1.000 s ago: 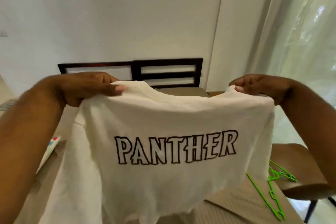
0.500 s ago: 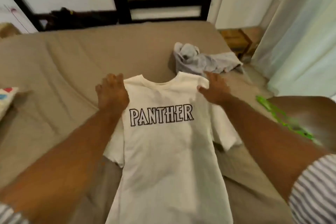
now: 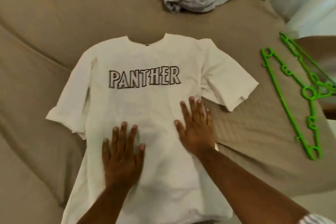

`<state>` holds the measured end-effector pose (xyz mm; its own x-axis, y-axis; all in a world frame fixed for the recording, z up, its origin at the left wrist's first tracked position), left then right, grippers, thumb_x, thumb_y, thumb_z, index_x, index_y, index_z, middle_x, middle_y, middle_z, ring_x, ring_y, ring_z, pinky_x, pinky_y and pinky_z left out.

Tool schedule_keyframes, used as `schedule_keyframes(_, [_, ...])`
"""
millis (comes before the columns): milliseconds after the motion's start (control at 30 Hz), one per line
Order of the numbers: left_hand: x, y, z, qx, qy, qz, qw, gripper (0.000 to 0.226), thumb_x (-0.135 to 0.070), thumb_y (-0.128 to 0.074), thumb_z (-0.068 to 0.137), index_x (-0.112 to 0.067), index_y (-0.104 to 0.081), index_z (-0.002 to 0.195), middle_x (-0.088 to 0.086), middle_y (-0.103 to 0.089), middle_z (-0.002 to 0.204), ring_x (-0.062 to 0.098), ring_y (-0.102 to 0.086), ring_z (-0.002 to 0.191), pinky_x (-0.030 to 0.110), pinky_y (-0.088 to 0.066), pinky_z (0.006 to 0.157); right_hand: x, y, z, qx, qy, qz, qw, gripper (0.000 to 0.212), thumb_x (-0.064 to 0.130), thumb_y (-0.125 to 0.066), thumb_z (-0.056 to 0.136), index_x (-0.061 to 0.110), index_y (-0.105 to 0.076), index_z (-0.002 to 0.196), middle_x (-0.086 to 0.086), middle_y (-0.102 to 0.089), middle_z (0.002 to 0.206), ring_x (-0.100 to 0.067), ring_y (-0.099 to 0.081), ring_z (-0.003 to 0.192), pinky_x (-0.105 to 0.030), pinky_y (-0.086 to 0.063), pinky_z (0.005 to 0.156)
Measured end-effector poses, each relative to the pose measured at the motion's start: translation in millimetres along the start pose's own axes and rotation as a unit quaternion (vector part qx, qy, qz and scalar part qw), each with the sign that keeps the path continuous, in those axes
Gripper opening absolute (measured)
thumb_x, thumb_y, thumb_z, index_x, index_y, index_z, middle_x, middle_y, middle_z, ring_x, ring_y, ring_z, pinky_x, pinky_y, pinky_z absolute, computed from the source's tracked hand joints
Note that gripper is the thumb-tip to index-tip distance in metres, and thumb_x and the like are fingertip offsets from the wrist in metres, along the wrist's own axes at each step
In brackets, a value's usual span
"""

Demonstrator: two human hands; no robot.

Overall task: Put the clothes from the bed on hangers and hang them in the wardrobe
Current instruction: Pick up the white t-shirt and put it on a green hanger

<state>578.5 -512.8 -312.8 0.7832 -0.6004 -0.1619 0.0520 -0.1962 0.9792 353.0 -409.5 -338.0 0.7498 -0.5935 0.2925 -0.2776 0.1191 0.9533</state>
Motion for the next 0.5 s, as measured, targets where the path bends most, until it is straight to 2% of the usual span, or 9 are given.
schedule_keyframes(100, [-22,10,17,-0.010,0.029,-0.086,0.996,0.068,-0.053,-0.039,0.094,-0.013,-0.042,0.149,0.016,-0.037,0.156,0.039,-0.035,0.143,0.057,-0.029,0.117,-10,16,14,0.053,0.017,0.041,0.998,0.068,0.065,-0.036,0.098,0.040,-0.018,0.159,0.007,-0.003,0.170,-0.020,-0.001,0.157,-0.052,-0.014,0.122])
schedule_keyframes(200, [-68,16,39,0.009,-0.046,-0.146,0.988,0.068,-0.052,-0.043,0.094,-0.017,-0.035,0.152,0.009,-0.030,0.161,0.029,-0.031,0.147,0.046,-0.031,0.119,-52,47,28,-0.012,-0.015,0.011,1.000,0.059,0.056,-0.044,0.098,0.040,-0.033,0.155,0.002,-0.016,0.169,-0.028,-0.017,0.153,-0.051,-0.019,0.119])
schedule_keyframes(267, [-101,9,43,0.016,-0.121,-0.133,0.984,0.067,-0.051,-0.045,0.095,-0.020,-0.036,0.154,0.006,-0.022,0.165,0.027,-0.023,0.152,0.045,-0.029,0.120,-92,61,26,-0.037,-0.074,0.004,0.997,0.058,0.048,-0.043,0.099,0.033,-0.035,0.155,0.000,-0.021,0.168,-0.026,-0.026,0.151,-0.049,-0.024,0.117])
schedule_keyframes(333, [-136,0,43,0.021,-0.175,-0.107,0.979,0.063,-0.051,-0.046,0.095,-0.022,-0.042,0.151,0.006,-0.028,0.163,0.030,-0.029,0.149,0.050,-0.033,0.116,-131,69,23,-0.045,-0.067,0.036,0.996,0.054,0.040,-0.042,0.100,0.025,-0.044,0.152,0.003,-0.034,0.163,-0.022,-0.041,0.144,-0.047,-0.037,0.112])
schedule_keyframes(400, [-170,-5,44,0.022,-0.194,-0.089,0.977,0.058,-0.049,-0.052,0.094,-0.023,-0.048,0.145,0.006,-0.040,0.154,0.030,-0.042,0.138,0.050,-0.039,0.107,-159,78,22,-0.068,-0.021,0.045,0.996,0.049,0.031,-0.045,0.097,0.018,-0.054,0.144,-0.005,-0.046,0.155,-0.026,-0.048,0.137,-0.044,-0.041,0.108])
schedule_keyframes(500, [-221,-12,52,0.055,-0.174,-0.070,0.981,0.062,-0.047,-0.068,0.088,-0.021,-0.048,0.141,0.009,-0.048,0.144,0.030,-0.051,0.126,0.047,-0.049,0.096,-192,93,19,-0.067,-0.046,0.041,0.996,0.051,0.030,-0.053,0.090,0.023,-0.056,0.141,-0.008,-0.051,0.138,-0.031,-0.052,0.119,-0.045,-0.045,0.100])
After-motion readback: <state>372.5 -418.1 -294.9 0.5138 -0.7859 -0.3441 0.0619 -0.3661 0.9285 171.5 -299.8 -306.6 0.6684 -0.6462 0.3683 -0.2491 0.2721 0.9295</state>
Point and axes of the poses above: each hand's wrist, its own z-axis towards the middle knuckle, its own y-axis out of the back of the hand, x = y × z, the point moved 1 cm from there along z, towards the middle knuckle
